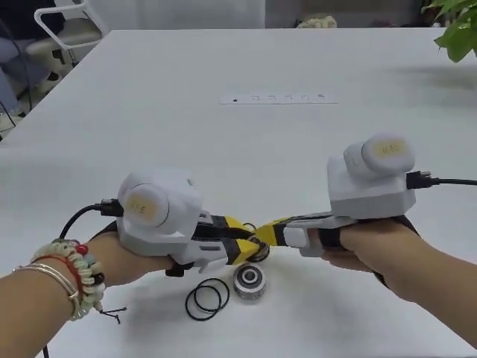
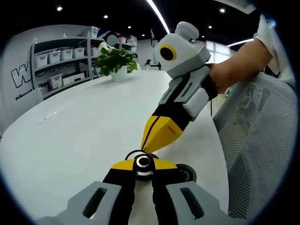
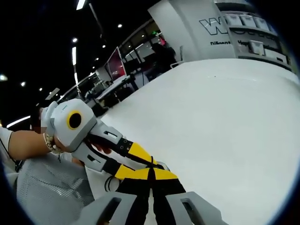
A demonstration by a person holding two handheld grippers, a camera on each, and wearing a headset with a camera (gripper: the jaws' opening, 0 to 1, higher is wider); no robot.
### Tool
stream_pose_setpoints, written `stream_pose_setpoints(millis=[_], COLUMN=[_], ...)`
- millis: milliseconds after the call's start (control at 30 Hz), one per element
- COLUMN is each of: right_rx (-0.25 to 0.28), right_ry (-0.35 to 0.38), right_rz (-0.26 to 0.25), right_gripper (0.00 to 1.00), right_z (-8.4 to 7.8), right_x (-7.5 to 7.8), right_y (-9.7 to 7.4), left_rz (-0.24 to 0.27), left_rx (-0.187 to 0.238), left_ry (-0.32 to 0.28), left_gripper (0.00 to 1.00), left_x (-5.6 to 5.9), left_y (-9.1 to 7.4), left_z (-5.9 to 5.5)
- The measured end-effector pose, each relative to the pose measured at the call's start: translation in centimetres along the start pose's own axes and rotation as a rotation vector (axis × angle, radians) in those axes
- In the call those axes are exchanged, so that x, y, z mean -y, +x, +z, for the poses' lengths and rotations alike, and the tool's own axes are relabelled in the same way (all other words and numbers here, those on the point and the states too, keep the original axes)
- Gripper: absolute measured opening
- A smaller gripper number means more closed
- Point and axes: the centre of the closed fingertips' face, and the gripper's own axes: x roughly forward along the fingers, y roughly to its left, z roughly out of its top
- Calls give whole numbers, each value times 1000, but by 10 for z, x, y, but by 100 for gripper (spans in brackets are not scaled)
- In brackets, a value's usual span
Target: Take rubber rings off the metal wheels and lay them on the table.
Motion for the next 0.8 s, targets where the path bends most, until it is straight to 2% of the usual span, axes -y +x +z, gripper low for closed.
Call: stream_pose_setpoints(millis=[167,267,400,467,567,667,800], right_rx=[5,-11,-14,-11,-1,9,17], right_ry=[18,11,15,13,14,15,11], right_rz=[-22,-29,-34,-35,-35,-32,-30], right_gripper=[0,0,0,0,0,0,0], right_z=[2,-2,-3,-3,0,3,6], right_x=[6,7,8,9,9,8,7], right_y=[-3,-2,-1,-2,-3,-4,-5], left_rz=[5,-2,-9,-11,-19,-19,-44], left_rx=[-14,-26,-65,-51,-15,9,34], left_ry=[-17,-20,14,17,12,21,19], left_gripper=[8,8,11,15,21,31,39], left_x=[0,0,0,0,1,2,10], left_y=[0,0,-1,-4,-10,-14,-19], left_z=[1,1,2,8,23,36,49])
